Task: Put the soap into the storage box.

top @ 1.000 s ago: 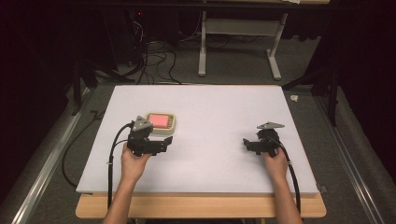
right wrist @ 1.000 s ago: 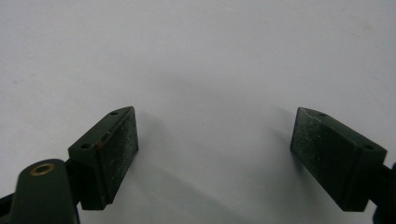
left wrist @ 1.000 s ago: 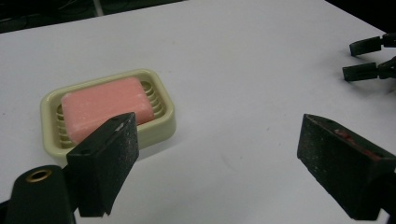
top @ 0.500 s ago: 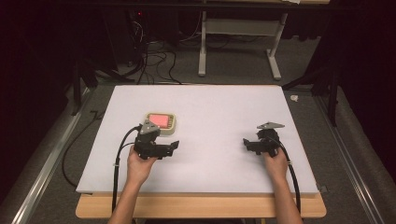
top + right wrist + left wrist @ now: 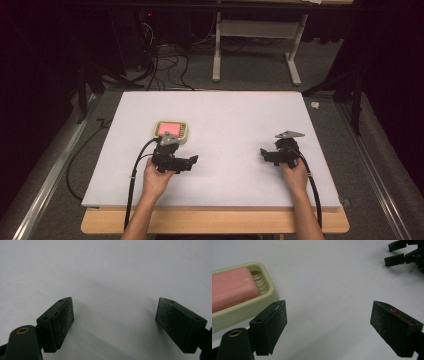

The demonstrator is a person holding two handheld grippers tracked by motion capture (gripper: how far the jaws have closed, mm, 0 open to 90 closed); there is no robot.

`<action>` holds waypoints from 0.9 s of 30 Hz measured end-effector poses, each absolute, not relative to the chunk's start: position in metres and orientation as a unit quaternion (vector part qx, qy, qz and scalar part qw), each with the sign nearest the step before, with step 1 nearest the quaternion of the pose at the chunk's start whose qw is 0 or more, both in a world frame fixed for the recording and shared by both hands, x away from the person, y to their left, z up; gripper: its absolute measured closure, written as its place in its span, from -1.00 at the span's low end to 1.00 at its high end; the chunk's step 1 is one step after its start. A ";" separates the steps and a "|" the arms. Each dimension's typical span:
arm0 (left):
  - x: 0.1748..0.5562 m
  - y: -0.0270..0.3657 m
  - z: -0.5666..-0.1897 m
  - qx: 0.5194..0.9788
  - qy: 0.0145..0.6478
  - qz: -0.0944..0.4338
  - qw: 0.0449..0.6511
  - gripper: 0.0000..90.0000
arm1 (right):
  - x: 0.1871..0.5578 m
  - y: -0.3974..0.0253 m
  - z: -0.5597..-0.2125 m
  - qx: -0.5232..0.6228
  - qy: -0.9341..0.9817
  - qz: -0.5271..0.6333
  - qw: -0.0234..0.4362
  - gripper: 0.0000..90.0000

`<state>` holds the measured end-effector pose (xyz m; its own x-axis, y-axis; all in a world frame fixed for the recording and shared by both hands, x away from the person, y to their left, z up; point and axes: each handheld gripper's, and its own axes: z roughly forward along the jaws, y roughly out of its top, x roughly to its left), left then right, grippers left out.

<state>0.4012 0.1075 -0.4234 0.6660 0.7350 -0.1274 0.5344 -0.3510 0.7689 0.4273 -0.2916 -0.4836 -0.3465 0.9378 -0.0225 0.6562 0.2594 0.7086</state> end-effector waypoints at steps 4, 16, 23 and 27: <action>0.402 0.105 -0.429 0.818 0.390 0.120 0.405 -0.67 | 0.427 -0.292 -0.484 0.524 0.760 0.308 0.227 -0.65; 0.404 0.099 -0.448 0.821 0.400 0.122 0.389 -0.67 | 0.427 -0.292 -0.484 0.524 0.761 0.308 0.228 -0.65; 0.407 0.098 -0.456 0.825 0.403 0.137 0.372 -0.67 | 0.427 -0.292 -0.484 0.524 0.760 0.309 0.228 -0.65; 0.409 0.096 -0.464 0.828 0.407 0.137 0.360 -0.67 | 0.427 -0.292 -0.484 0.524 0.760 0.308 0.227 -0.65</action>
<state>0.4091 0.0956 -0.4636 0.6309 0.7731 -0.0655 0.5750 -0.4092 0.7085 0.4272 -0.2916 -0.4835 -0.3465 0.9378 -0.0227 0.6573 0.2600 0.7073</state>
